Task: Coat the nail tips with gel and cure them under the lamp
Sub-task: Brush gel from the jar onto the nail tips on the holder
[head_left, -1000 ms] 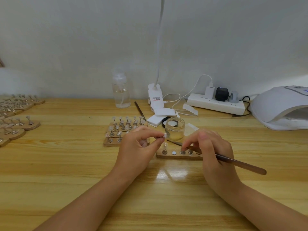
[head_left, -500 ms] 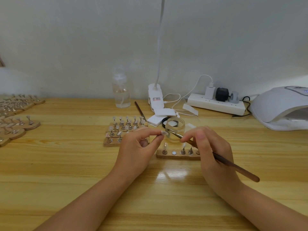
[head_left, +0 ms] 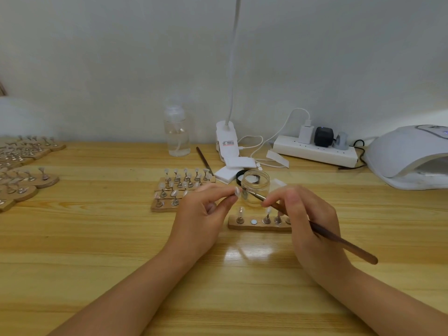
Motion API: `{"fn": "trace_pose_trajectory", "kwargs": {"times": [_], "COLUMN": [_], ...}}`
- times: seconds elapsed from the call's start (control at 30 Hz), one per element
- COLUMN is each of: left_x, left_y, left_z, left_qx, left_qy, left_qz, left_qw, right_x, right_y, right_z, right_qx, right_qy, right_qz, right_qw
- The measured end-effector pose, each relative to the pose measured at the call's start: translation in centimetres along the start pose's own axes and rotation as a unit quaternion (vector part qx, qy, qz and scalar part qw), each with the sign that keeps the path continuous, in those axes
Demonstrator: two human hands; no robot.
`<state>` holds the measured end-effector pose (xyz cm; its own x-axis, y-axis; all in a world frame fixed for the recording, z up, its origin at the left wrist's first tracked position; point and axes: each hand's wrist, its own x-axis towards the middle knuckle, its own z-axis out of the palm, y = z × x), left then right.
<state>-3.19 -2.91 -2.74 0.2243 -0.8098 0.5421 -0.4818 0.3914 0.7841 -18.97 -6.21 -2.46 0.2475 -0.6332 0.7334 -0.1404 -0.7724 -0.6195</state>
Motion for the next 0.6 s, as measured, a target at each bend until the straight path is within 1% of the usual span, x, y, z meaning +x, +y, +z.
{"fn": "trace_pose_trajectory", "kwargs": {"times": [0.13, 0.37, 0.6], "left_x": [-0.13, -0.24, -0.30], "left_y": [0.03, -0.01, -0.22], "left_z": [-0.05, -0.01, 0.05], "left_qx": [0.009, 0.015, 0.029], "left_qy": [-0.006, -0.011, -0.011], "left_qz": [0.011, 0.017, 0.016], "left_qw": [1.000, 1.000, 0.999], "right_x": [0.02, -0.06, 0.07], "right_y": [0.01, 0.00, 0.07], "right_z": [0.24, -0.07, 0.21], "right_qx": [-0.005, -0.005, -0.019], "right_qy": [-0.021, 0.004, -0.010], "right_qz": [0.002, -0.011, -0.013], "right_qw": [1.000, 1.000, 1.000]}}
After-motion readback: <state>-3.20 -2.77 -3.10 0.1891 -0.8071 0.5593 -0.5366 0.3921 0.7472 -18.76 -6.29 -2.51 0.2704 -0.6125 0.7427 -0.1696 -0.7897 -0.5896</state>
